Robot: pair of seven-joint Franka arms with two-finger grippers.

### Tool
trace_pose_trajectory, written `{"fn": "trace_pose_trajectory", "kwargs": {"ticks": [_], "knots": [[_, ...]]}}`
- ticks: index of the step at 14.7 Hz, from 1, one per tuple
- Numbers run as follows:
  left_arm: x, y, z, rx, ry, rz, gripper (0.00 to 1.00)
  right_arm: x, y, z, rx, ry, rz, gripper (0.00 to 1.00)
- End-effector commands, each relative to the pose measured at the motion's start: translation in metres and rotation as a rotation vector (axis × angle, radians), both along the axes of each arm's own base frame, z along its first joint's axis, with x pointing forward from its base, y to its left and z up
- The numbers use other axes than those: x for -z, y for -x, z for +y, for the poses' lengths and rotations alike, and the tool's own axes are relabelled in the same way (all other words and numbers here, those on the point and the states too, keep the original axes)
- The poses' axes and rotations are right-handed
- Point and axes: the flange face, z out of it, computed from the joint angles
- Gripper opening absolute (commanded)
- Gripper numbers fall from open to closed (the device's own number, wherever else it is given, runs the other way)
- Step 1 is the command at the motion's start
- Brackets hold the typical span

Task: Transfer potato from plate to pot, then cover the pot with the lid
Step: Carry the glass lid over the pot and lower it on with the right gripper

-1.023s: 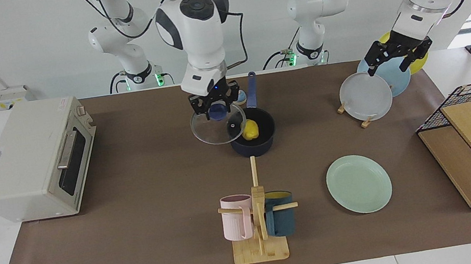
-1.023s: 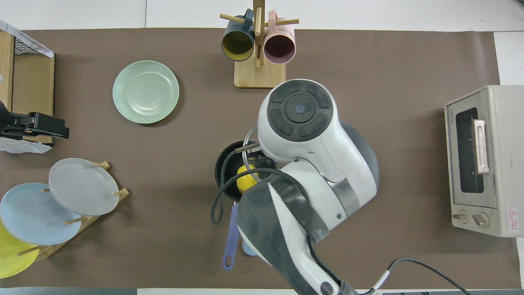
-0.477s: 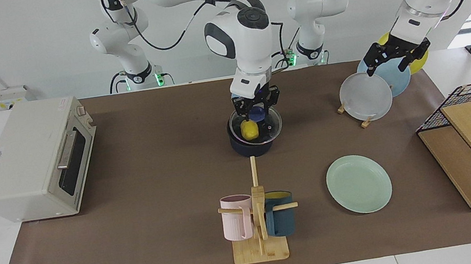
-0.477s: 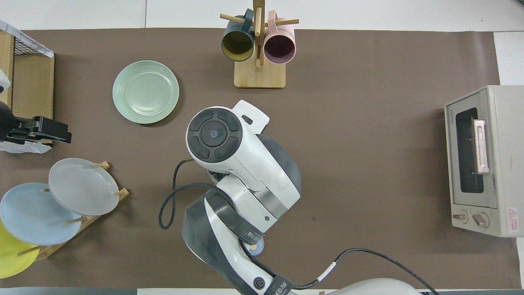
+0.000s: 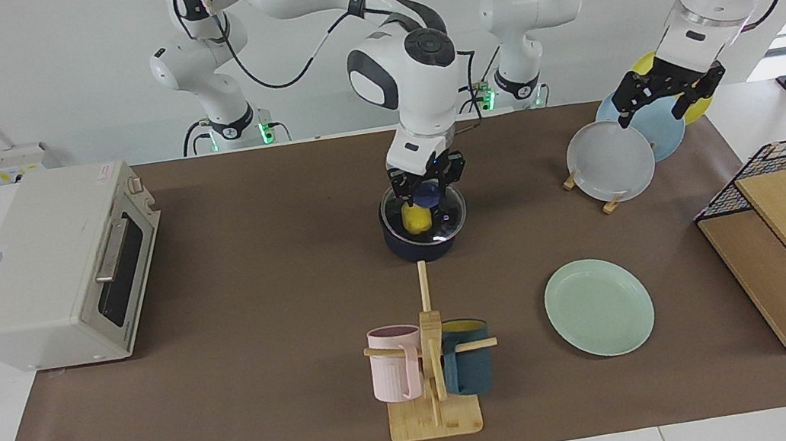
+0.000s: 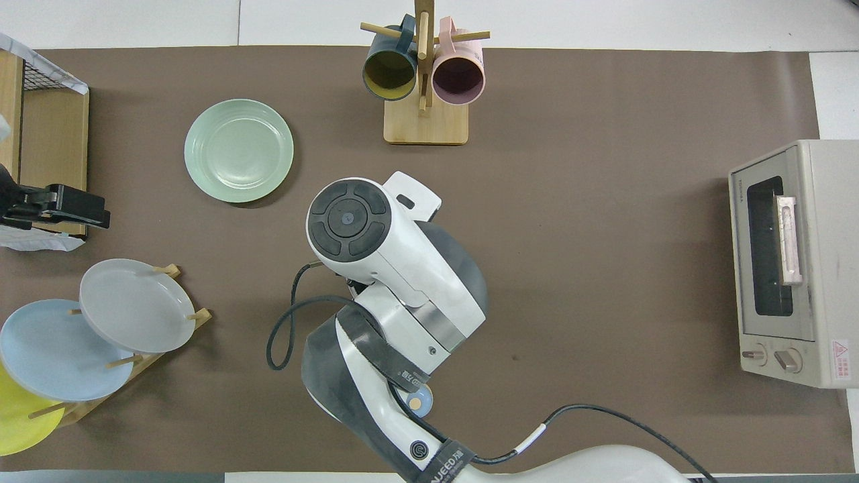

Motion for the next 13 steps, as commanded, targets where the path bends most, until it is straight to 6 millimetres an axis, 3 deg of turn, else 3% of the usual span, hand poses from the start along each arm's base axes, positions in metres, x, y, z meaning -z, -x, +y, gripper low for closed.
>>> {"fn": "trace_pose_trajectory", "kwargs": {"ticks": [1, 13], "knots": [[-0.005, -0.003, 0.002, 0.025, -0.019, -0.012, 1.0, 0.0, 0.014, -0.011, 0.023, 0.006, 0.011, 0.0], [-0.006, 0.003, -0.008, -0.029, -0.022, 0.001, 1.0, 0.008, 0.025, -0.019, 0.066, -0.052, -0.052, 0.0]]}}
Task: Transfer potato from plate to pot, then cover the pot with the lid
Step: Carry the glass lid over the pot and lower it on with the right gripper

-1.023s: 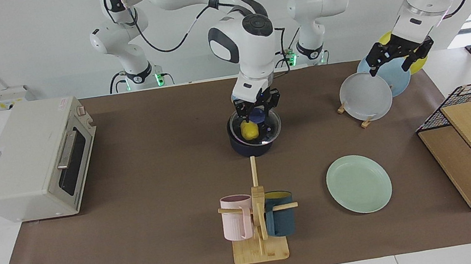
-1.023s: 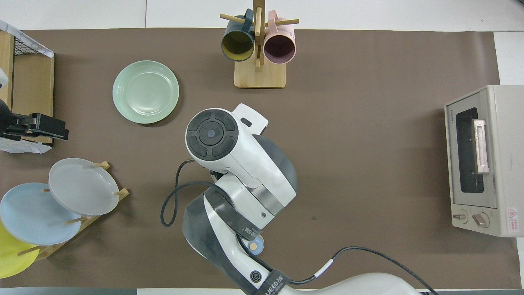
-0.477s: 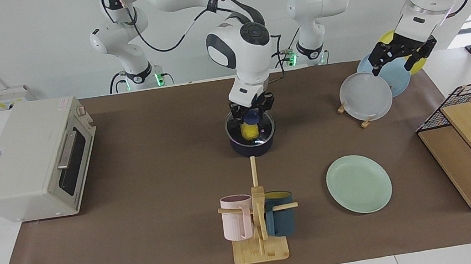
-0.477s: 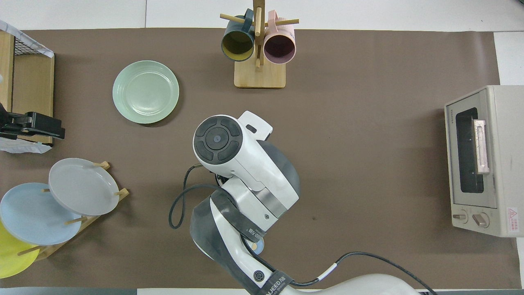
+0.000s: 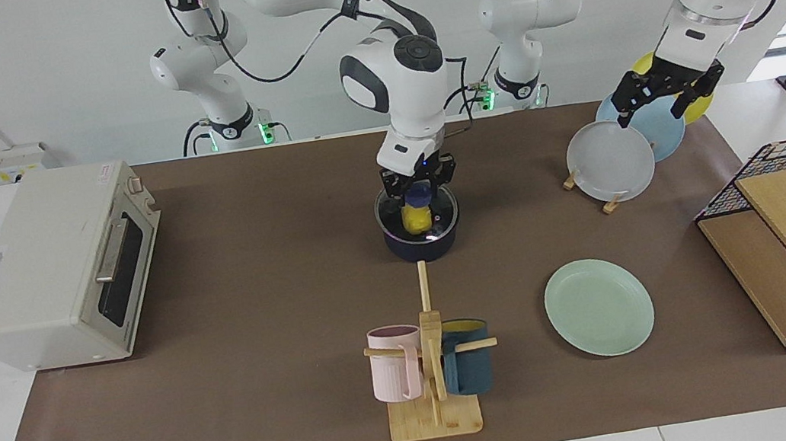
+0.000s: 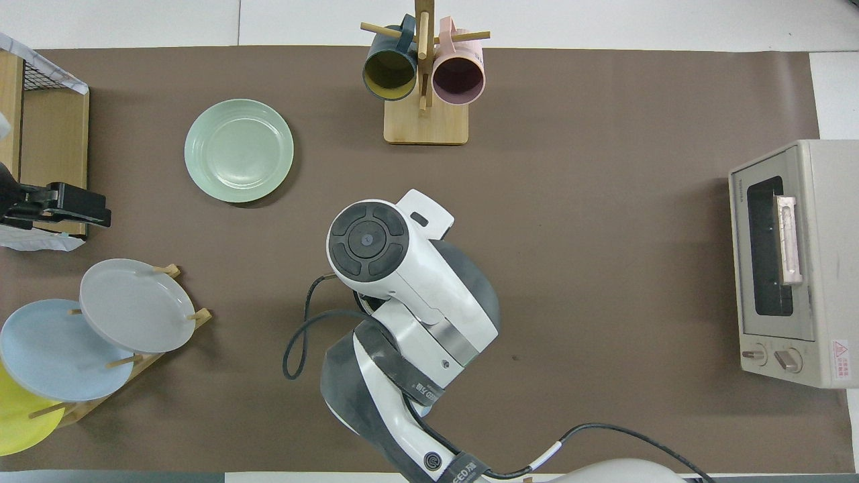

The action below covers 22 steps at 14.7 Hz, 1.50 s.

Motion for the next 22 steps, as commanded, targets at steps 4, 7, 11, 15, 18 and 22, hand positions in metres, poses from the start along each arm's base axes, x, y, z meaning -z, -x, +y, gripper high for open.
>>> {"fn": "trace_pose_trajectory", "kwargs": {"ticks": [4, 7, 11, 15, 18, 22], "knots": [[-0.007, 0.002, 0.001, -0.023, -0.019, -0.004, 1.0, 0.0, 0.017, -0.016, 0.031, -0.033, -0.032, 0.0], [-0.008, 0.002, 0.002, -0.024, -0.017, -0.007, 1.0, 0.0, 0.017, -0.017, 0.037, -0.034, -0.033, 0.0], [-0.007, 0.002, 0.005, -0.03, -0.012, -0.005, 1.0, -0.001, 0.015, -0.017, 0.044, -0.045, -0.038, 0.0], [-0.006, 0.002, 0.002, -0.028, -0.016, -0.004, 1.0, 0.006, 0.016, -0.012, 0.076, -0.097, -0.056, 0.0], [-0.005, 0.002, 0.001, -0.024, -0.016, -0.002, 1.0, 0.009, 0.019, -0.016, 0.061, -0.091, -0.051, 0.0], [-0.006, 0.002, 0.001, -0.024, -0.016, -0.007, 1.0, 0.013, 0.019, -0.025, 0.042, -0.06, -0.018, 0.0]]}}
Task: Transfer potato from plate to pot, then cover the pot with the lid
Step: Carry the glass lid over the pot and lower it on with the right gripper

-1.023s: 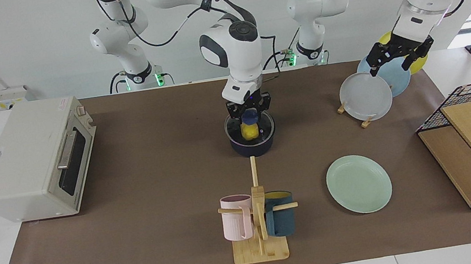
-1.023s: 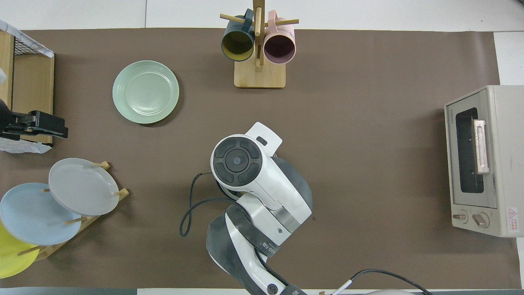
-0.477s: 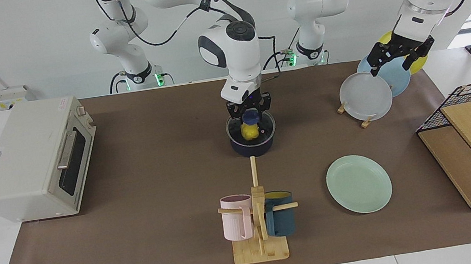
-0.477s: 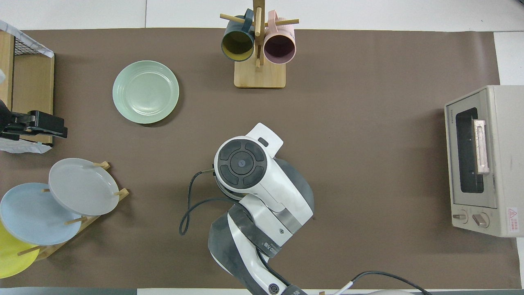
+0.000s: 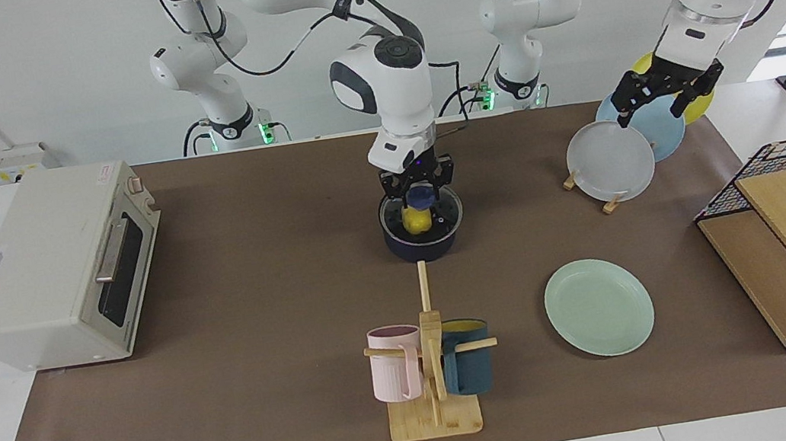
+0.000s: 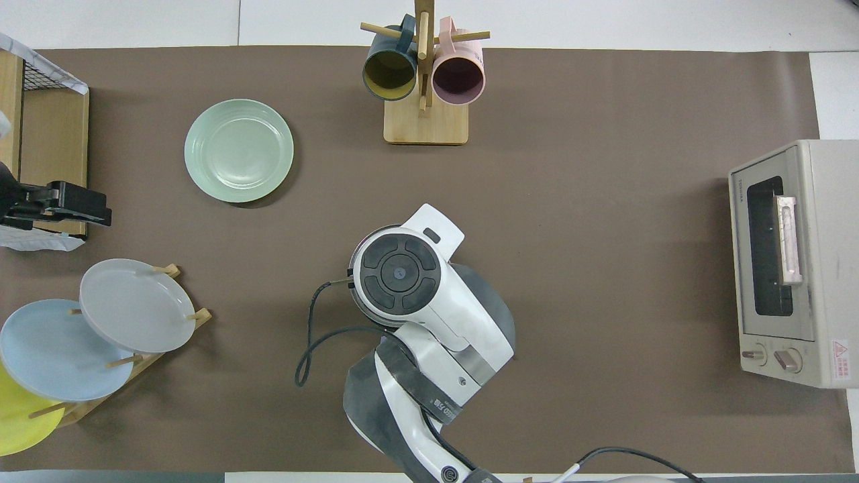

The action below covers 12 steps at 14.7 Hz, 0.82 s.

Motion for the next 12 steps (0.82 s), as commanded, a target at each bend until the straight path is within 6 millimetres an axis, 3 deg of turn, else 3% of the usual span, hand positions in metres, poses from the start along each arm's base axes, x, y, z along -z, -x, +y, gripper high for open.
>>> {"fn": "trace_pose_trajectory", "kwargs": {"ticks": [1, 10, 11, 12], "knots": [[-0.0045, 0.0019, 0.0027, -0.014, -0.013, -0.004, 1.0, 0.0015, 0.0048, -0.0143, -0.004, 0.013, 0.038, 0.0], [-0.005, 0.0019, 0.0026, -0.011, -0.012, -0.008, 1.0, 0.0006, 0.0038, -0.0158, 0.011, -0.003, 0.052, 0.0], [-0.0057, 0.0019, 0.0028, -0.011, -0.014, -0.01, 1.0, 0.0005, 0.0037, -0.0156, 0.012, -0.005, 0.051, 0.26], [-0.005, 0.0019, 0.0026, -0.011, -0.012, -0.008, 1.0, 0.0012, 0.0027, -0.0173, 0.015, -0.004, 0.053, 0.7]]}}
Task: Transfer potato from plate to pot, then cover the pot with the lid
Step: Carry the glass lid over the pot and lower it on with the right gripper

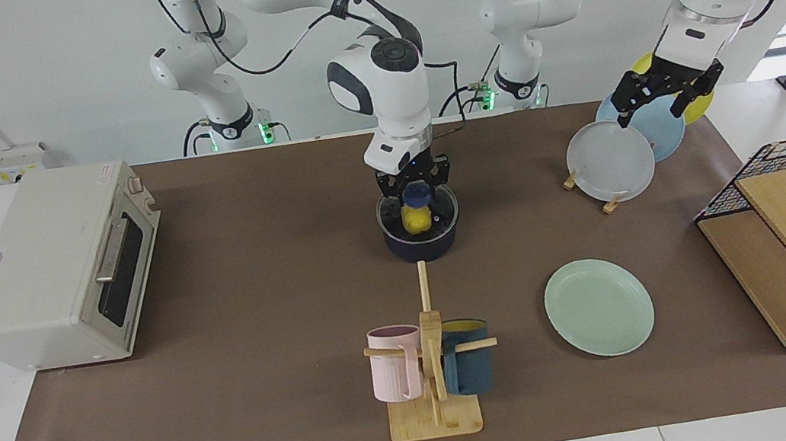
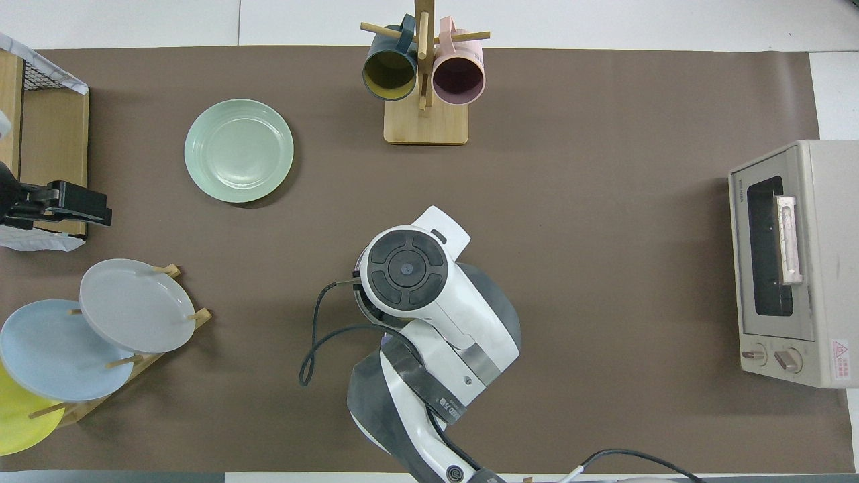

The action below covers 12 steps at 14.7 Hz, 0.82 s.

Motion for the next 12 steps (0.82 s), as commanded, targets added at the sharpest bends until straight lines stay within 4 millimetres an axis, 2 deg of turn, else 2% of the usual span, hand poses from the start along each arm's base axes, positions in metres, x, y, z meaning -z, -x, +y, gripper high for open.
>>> {"fn": "trace_pose_trajectory", "kwargs": {"ticks": [1, 4, 7, 11, 12], "knots": [[-0.005, 0.002, 0.003, -0.011, -0.014, -0.006, 1.0, -0.001, 0.002, -0.013, -0.001, -0.002, 0.025, 1.0], [-0.004, 0.003, 0.004, -0.014, -0.014, 0.0, 1.0, -0.004, 0.0, -0.012, 0.0, -0.002, 0.02, 1.0], [-0.004, 0.003, 0.004, -0.014, -0.014, -0.002, 1.0, -0.028, -0.01, -0.009, 0.0, 0.0, 0.011, 1.0], [-0.004, 0.003, 0.004, -0.014, -0.014, -0.002, 1.0, -0.07, -0.045, -0.045, 0.068, 0.0, -0.001, 1.0], [-0.004, 0.003, 0.004, -0.014, -0.014, -0.002, 1.0, -0.08, -0.054, -0.062, 0.093, 0.006, 0.009, 1.0]]}}
